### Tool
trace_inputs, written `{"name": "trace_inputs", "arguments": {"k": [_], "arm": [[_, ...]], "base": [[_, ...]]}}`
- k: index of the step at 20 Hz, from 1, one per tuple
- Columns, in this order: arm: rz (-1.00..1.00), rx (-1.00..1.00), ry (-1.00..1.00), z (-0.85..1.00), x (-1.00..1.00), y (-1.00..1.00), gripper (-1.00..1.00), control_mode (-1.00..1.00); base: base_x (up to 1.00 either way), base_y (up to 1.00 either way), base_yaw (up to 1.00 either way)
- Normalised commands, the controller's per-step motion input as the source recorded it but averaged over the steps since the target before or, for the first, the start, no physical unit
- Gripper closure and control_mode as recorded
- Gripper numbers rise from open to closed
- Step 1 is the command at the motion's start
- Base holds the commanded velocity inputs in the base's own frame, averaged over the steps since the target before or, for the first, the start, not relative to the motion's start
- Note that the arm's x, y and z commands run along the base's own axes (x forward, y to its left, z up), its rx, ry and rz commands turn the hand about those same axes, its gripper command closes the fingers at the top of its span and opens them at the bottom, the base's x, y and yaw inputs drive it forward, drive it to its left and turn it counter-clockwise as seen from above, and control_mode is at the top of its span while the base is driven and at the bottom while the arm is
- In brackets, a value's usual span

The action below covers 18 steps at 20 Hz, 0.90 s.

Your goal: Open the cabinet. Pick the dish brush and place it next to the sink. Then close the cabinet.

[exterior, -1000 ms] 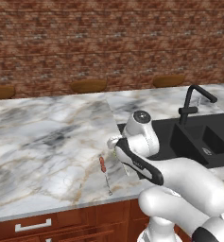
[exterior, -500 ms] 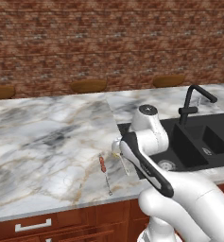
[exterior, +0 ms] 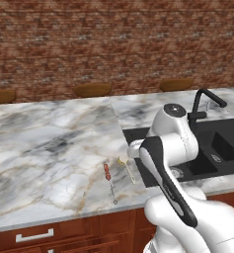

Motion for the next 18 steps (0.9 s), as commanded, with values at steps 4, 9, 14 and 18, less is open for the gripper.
{"name": "trace_inputs", "arguments": {"k": [4, 9, 14, 18], "arm": [[0.00, 0.00, -0.11, 0.90, -0.54, -0.10, -1.00, -1.00], [0.00, 0.00, -0.11, 0.86, -0.51, -0.01, -1.00, -1.00], [0.00, 0.00, -0.03, 0.30, -0.21, 0.00, -1.00, -1.00], [0.00, 0.00, 0.00, 0.00, 0.00, 0.00, -1.00, -1.00]], "base": [[0.00, 0.00, 0.00], [0.00, 0.00, 0.00], [0.00, 0.00, 0.00], [0.00, 0.00, 0.00]]}}
